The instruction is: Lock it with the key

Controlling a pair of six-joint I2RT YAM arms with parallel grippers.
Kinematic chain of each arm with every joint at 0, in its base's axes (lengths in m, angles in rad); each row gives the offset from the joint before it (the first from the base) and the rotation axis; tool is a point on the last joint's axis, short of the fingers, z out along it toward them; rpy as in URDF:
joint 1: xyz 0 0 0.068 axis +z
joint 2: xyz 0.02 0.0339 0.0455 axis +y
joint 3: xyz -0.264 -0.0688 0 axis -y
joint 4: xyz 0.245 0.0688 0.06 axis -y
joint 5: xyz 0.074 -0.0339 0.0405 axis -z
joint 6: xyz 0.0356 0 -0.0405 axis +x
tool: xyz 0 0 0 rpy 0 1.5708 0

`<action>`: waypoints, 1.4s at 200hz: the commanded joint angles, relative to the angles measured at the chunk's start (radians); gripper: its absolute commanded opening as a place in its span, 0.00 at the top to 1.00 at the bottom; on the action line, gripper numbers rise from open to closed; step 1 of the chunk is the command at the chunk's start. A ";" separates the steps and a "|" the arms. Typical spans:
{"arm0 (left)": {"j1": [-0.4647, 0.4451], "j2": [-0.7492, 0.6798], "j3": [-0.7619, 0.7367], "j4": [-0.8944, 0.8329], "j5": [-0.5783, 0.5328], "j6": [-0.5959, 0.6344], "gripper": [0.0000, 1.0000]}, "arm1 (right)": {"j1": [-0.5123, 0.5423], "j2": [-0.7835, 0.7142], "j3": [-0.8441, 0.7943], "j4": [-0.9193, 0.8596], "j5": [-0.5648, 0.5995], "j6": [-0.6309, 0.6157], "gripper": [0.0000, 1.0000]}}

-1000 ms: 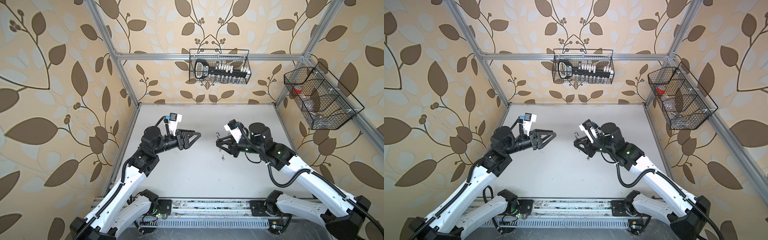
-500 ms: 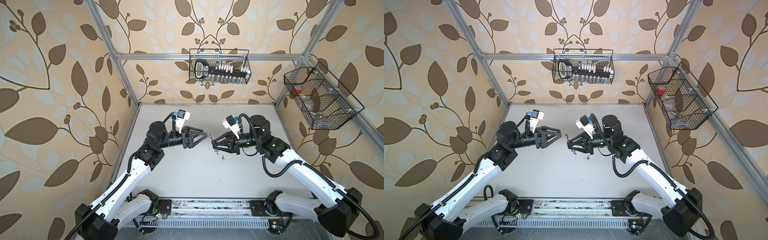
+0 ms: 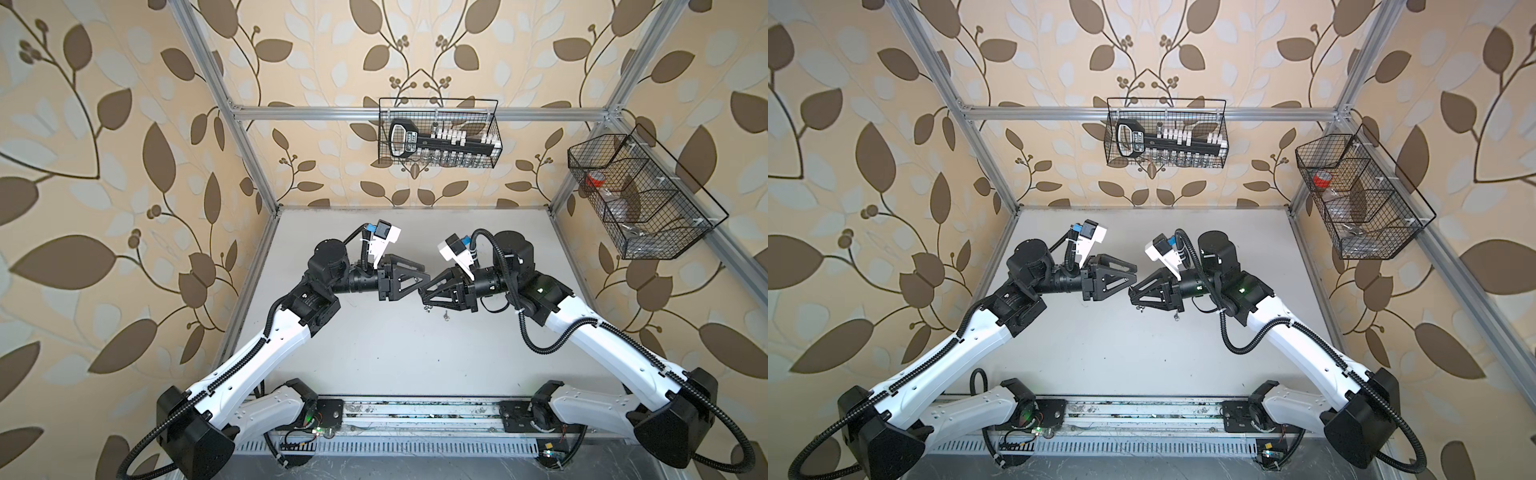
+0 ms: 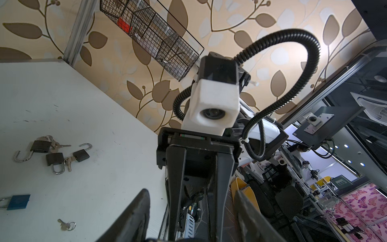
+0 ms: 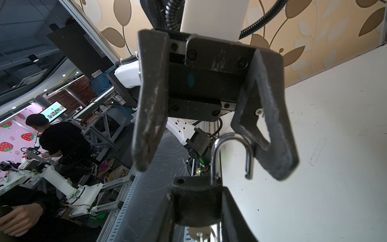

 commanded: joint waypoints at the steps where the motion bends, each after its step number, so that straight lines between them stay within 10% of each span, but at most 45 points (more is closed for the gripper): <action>1: -0.007 -0.018 0.039 0.035 0.038 0.036 0.41 | -0.017 -0.029 0.017 0.036 0.019 0.007 1.00; 280: -0.008 -0.042 0.066 -0.044 -0.054 0.089 0.88 | -0.047 -0.056 -0.013 -0.005 -0.004 -0.012 1.00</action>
